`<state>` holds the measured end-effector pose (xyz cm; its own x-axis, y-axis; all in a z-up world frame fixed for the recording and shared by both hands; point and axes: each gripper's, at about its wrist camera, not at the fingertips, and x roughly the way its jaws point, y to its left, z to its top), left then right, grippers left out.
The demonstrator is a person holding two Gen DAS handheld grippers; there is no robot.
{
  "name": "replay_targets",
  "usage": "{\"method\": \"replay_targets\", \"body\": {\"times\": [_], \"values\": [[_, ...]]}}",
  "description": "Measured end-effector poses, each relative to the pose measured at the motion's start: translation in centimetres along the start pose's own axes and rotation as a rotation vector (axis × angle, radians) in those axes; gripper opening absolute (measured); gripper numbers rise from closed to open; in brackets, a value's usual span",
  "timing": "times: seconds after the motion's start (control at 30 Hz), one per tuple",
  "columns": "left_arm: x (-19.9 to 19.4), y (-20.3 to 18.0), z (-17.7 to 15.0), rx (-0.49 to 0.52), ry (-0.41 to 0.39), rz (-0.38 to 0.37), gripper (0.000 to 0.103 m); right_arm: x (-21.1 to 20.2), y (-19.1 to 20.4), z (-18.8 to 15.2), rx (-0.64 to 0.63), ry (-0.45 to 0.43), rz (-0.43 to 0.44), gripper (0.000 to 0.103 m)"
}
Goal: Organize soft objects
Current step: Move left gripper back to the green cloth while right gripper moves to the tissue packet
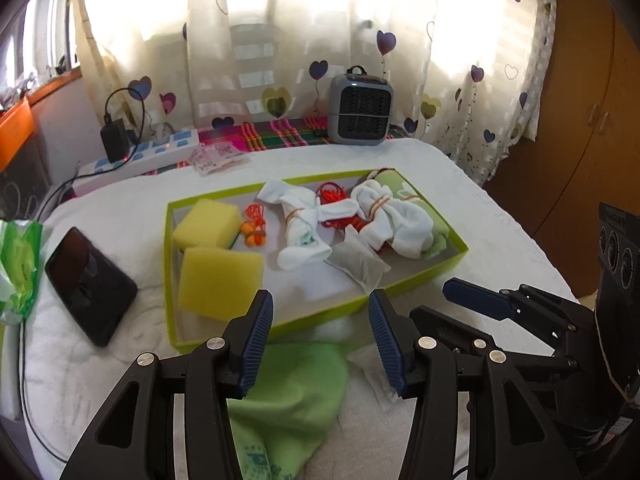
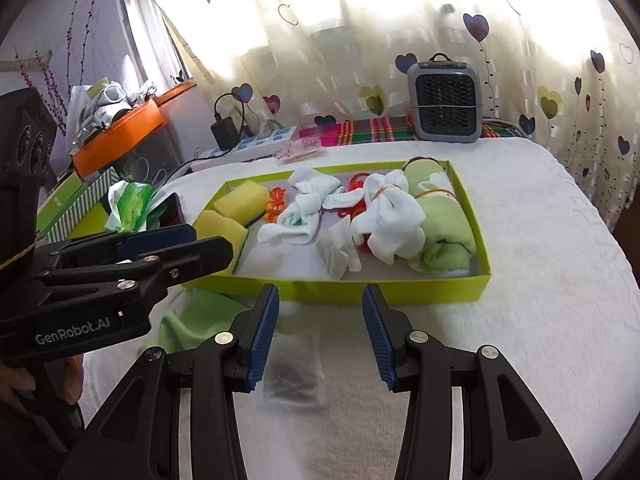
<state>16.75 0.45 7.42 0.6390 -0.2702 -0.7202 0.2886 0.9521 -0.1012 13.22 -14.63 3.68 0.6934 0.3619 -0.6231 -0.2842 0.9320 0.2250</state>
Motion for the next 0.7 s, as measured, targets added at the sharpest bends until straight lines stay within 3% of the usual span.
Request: {"method": "replay_targets", "body": {"times": [0.2,0.57,0.7], "values": [[-1.5,0.8,-2.0,-0.043,-0.012,-0.020,0.052,-0.3,-0.2,-1.0,-0.010,0.019,-0.013,0.050],[-3.2,5.9,-6.3,-0.174,0.001,0.033,0.058,0.2,-0.6,-2.5,0.003,0.077,-0.031,0.056],[-3.2,7.5,-7.5,-0.218,0.018,0.016,0.059,0.9,0.0,-2.9,-0.014,0.104,-0.018,0.060]]}}
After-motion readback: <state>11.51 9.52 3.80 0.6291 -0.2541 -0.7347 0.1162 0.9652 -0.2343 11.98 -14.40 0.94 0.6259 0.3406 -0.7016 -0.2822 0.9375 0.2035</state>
